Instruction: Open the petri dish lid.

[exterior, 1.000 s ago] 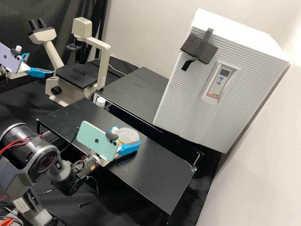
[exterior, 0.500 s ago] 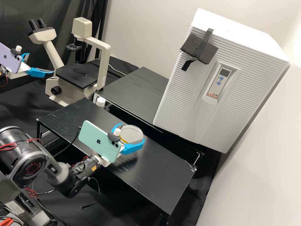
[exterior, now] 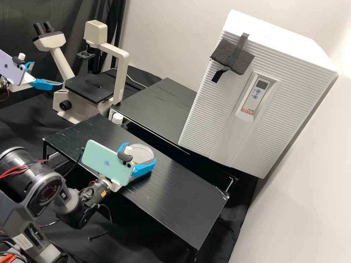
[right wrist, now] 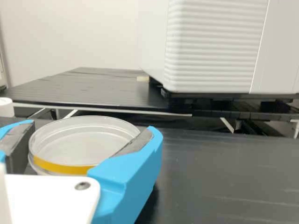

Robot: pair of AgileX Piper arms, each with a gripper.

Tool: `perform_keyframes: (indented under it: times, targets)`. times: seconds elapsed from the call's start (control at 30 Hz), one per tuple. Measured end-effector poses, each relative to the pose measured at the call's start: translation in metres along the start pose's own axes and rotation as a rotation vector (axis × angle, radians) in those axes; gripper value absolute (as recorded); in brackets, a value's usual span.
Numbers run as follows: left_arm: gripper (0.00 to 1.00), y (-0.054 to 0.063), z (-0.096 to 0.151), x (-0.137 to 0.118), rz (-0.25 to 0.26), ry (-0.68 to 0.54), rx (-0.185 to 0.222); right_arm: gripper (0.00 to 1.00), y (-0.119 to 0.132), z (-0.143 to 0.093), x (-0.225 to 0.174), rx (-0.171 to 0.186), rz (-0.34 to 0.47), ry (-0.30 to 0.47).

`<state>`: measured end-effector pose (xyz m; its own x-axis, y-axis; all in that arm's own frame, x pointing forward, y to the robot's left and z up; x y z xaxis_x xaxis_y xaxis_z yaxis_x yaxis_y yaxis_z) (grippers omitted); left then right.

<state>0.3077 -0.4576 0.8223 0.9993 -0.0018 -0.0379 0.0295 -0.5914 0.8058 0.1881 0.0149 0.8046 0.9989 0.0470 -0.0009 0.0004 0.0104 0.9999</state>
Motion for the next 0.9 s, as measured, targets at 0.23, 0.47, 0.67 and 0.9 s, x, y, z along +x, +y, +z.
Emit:
perform_keyframes:
  times: [0.23,0.47,0.67,0.9]
  targets:
    - [1.00,0.0000,0.0000,0.0000,0.000,0.000,0.000,0.00,-0.0026,0.0045,0.0023,0.000,0.001,-0.017]
    - [1.00,0.0000,0.0000,0.0000,0.000,0.000,0.000,1.00,-0.0033,0.0042,0.0025,-0.014,0.000,-0.018]
    - [1.00,0.0000,0.0000,0.0000,0.000,0.000,0.000,1.00,-0.0033,0.0031,0.0023,-0.036,0.007,-0.020]
    - [1.00,0.0000,0.0000,0.0000,0.000,0.000,0.000,1.00,0.0027,0.0003,-0.0001,-0.034,0.043,-0.021]
